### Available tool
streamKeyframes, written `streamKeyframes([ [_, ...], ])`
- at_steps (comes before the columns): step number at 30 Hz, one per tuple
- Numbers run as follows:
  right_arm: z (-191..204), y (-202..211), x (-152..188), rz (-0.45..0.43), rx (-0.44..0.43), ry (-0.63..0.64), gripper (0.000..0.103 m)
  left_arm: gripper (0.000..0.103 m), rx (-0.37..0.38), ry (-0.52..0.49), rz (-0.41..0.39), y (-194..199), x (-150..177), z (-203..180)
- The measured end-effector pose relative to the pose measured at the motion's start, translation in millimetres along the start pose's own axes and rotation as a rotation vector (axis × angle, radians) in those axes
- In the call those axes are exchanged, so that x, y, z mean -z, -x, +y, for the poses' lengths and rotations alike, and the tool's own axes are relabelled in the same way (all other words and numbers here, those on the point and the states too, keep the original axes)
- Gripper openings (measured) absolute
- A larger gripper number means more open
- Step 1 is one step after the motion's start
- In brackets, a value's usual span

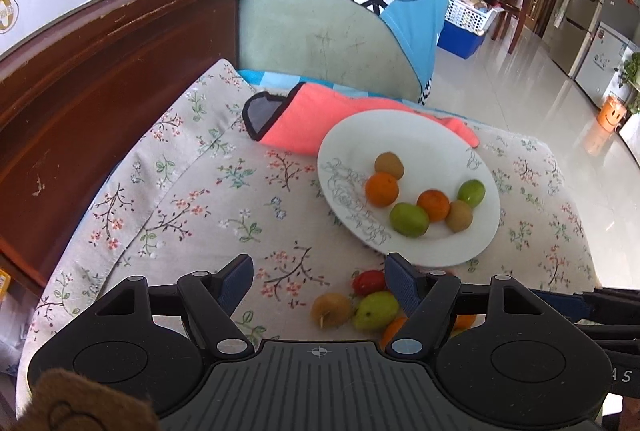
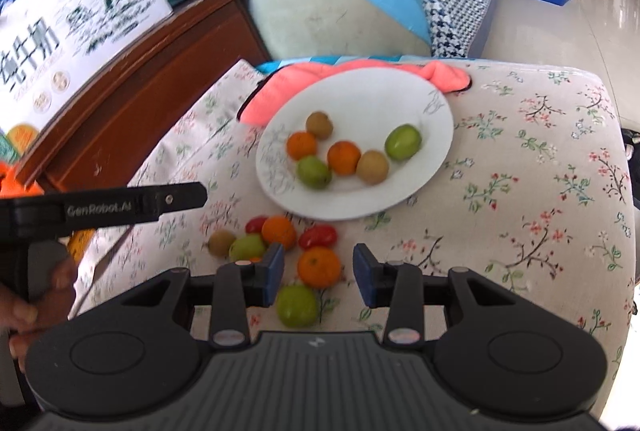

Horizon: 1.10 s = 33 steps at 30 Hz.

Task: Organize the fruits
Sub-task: 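Move both tools back from the plate toward the remaining fruits, then grasp a small brown pear with the left tool while the right tool grasps a green lime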

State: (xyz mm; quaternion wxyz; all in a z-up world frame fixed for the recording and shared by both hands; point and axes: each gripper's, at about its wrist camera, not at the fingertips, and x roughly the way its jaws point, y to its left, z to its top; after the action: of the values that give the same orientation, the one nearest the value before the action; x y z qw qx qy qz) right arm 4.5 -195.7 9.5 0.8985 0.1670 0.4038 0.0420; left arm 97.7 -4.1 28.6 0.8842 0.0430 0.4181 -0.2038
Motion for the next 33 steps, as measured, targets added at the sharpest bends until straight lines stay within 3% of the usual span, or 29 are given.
streamKeyframes([
  [11,12.3,-11.7,20.5,0.076,-0.019,0.070,0.040,0.073,-0.033,-0.243,-0.015,-3.3,31.6,4.2],
  [22,17.1,-20.2,20.9,0.099,-0.019,0.071,0.040,0.072,0.044,-0.457,-0.050,-19.3,49.1,-5.1],
  [33,17.8,-28.9,21.3,0.120,-0.012,0.064,0.040,0.068,0.136,-0.515,-0.052,-35.8,47.1,-0.2],
])
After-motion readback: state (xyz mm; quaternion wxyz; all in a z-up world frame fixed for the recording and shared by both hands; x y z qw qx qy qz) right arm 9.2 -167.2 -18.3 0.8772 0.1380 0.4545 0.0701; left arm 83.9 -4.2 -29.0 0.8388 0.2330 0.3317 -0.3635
